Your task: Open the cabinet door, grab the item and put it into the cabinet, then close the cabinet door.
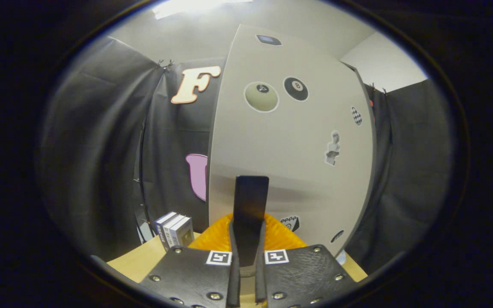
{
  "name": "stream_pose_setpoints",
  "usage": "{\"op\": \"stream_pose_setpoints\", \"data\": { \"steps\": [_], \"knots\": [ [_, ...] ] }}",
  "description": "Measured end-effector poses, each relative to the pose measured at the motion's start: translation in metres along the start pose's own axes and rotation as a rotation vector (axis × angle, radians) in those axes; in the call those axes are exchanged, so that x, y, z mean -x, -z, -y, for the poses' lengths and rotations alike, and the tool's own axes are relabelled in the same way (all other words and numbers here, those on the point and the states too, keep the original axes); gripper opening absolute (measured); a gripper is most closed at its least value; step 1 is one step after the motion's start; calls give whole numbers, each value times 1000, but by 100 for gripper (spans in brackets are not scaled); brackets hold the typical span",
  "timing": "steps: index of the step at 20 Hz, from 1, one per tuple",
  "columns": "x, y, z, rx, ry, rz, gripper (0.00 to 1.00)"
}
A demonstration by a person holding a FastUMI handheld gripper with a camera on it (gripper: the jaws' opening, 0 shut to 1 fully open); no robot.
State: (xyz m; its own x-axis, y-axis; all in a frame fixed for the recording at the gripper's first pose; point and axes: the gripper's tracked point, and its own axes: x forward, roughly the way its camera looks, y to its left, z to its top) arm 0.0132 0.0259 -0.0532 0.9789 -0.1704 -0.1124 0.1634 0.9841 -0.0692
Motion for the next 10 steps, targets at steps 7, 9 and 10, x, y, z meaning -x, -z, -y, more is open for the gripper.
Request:
{"op": "stream_pose_setpoints", "data": {
  "steps": [7,9,10],
  "knots": [
    [37,1,21,-13,28,-14,13],
    [45,1,26,-15,38,-16,13],
    [48,2,29,-11,44,-18,13]
  ]
}}
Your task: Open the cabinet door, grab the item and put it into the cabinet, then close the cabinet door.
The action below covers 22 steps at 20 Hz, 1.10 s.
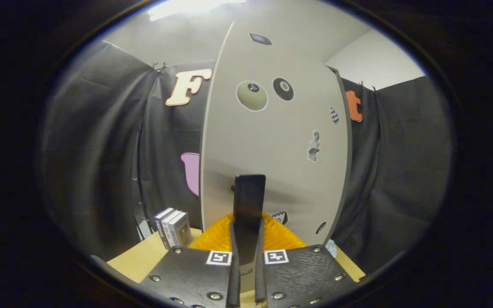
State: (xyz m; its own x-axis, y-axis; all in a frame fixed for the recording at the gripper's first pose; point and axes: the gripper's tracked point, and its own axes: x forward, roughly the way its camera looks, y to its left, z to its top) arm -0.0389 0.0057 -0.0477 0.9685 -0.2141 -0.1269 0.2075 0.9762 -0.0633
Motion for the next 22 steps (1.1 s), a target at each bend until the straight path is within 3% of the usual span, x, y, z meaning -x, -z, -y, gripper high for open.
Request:
{"op": "stream_pose_setpoints", "data": {
  "steps": [22],
  "knots": [
    [59,8,61,-41,109,-89,13]
  ]
}}
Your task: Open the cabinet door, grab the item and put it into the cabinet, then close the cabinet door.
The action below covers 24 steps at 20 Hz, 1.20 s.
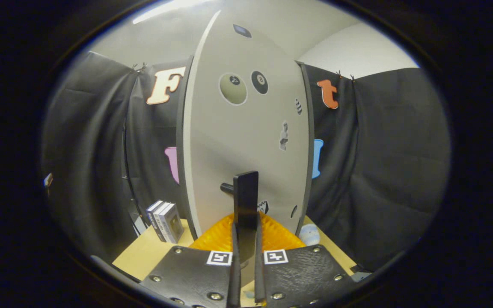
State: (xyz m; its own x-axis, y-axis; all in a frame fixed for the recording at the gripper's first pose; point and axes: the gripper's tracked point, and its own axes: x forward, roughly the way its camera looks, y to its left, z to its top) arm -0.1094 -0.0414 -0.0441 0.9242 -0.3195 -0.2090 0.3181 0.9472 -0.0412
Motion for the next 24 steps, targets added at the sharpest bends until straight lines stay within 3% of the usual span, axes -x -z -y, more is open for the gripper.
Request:
{"op": "stream_pose_setpoints", "data": {
  "steps": [10,17,24],
  "knots": [
    [22,3,44,-51,70,-49,12],
    [38,2,96,-109,169,-69,12],
    [43,12,142,-22,218,-105,12]
  ]
}}
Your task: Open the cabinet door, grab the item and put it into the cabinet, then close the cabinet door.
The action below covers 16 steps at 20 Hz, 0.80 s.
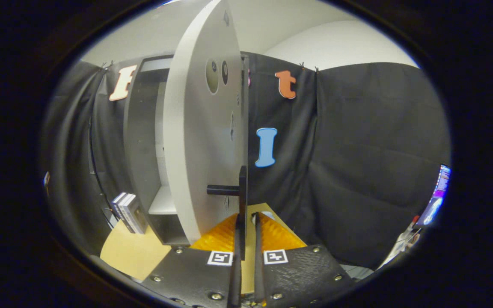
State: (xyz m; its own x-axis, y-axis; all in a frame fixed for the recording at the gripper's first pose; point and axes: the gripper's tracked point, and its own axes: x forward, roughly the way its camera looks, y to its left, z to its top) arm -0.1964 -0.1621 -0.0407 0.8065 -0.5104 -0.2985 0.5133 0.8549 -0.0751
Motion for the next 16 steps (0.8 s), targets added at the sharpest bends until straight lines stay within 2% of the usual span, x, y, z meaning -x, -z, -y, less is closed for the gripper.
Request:
{"op": "stream_pose_setpoints", "data": {
  "steps": [10,13,16],
  "knots": [
    [-8,-1,40,-33,-107,-23,12],
    [-10,-1,56,-75,-109,-30,12],
    [-10,2,62,-76,-101,-28,24]
  ]
}}
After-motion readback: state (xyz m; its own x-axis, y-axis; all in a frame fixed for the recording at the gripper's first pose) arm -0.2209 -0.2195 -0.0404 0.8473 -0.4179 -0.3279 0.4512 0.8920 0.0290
